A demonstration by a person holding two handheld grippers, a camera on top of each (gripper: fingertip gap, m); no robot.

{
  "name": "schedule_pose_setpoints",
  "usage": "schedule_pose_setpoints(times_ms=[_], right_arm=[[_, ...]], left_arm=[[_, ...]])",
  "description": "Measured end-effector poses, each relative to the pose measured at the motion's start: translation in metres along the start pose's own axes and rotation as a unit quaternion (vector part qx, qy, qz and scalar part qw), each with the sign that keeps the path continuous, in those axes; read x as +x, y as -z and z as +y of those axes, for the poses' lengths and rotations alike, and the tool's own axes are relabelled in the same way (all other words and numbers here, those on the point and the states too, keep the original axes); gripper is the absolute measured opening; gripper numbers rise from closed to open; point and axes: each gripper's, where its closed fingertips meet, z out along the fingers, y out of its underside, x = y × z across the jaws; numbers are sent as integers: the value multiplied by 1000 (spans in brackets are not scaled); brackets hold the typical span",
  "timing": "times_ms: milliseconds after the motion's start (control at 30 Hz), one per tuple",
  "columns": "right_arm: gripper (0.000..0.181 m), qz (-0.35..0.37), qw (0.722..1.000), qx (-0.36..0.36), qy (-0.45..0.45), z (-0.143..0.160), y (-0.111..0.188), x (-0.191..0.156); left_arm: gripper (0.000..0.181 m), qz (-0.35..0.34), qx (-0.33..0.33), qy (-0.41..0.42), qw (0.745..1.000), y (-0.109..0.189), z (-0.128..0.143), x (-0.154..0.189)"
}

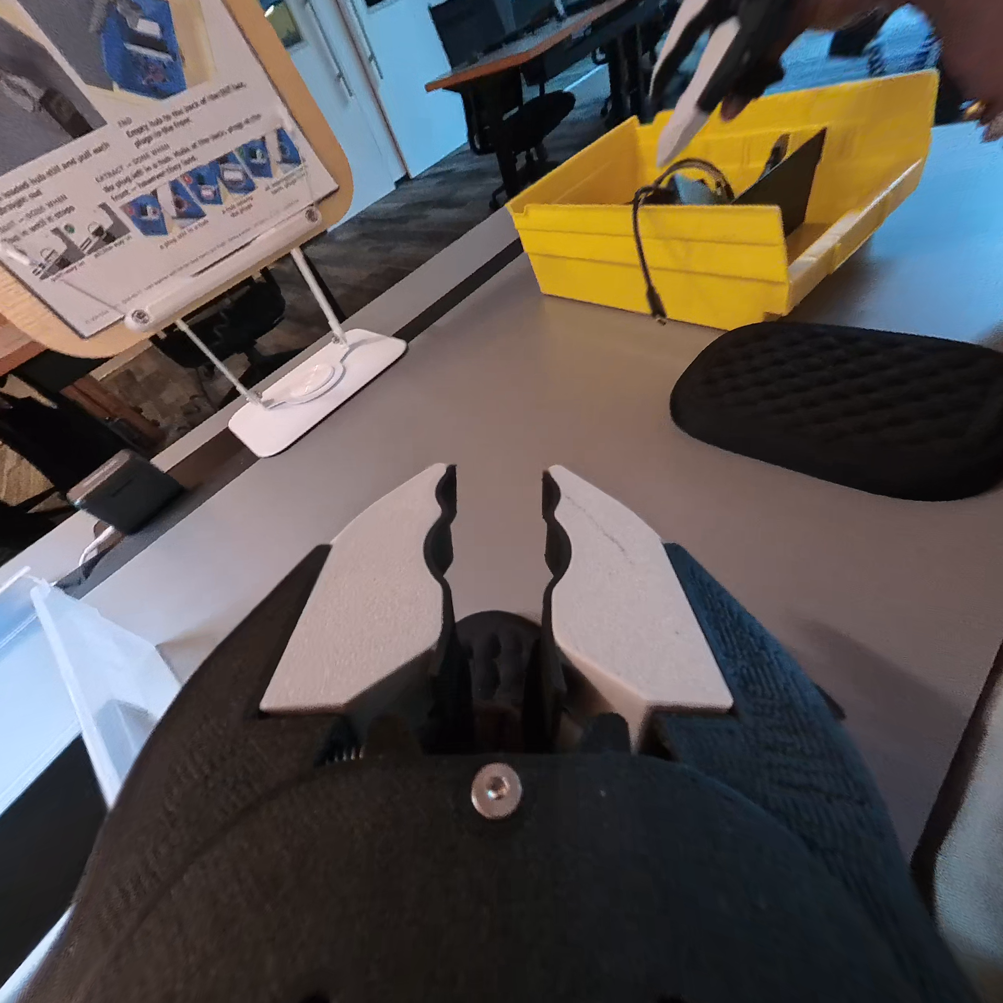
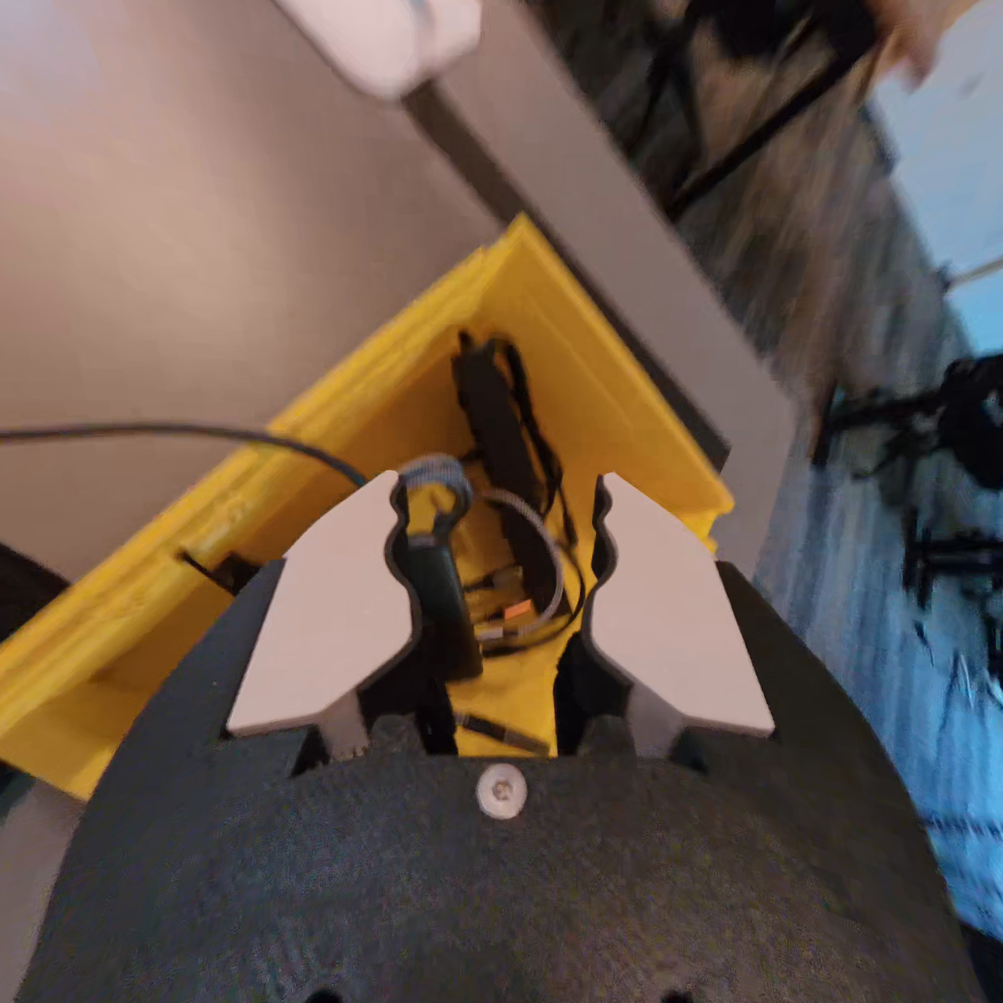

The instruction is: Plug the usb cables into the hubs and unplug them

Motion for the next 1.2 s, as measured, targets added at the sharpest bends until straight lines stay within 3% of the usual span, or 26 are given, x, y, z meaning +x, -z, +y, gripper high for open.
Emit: schedule_pose_setpoints(times_ms=[167,267,367,500,633,733,900,1067,1200], right_arm=[[66,12,969,247,-14,-75,62,-19],[76,20,953,300,-20,-83,91,-52],[84,8,942,328,-66,-71,106,-89],[93,-3,948,278,-155,-26,90,-121],[124,-75,964,181,-178,6,51,-153],[129,-103,973,106,-178,13,26,-166],[94,-45,985,77,-149,14,4,-162],[46,48,991,59,-109,22,1,-138],[46,53,989,76,-119,20,-1,-136]], left_arm=[[41,-58,-37,12,998,12,6,-23],[62,-98,-48,19,994,21,6,-38],[94,-169,-56,5,984,41,-4,-56],[119,-220,-7,5,976,63,-24,-70],[132,-229,-22,69,971,69,-2,-95],[133,-233,-33,89,968,72,12,-106],[126,-254,-71,86,961,75,34,-121],[118,-251,-97,85,959,65,45,-124],[113,-252,-97,72,960,63,33,-116]])
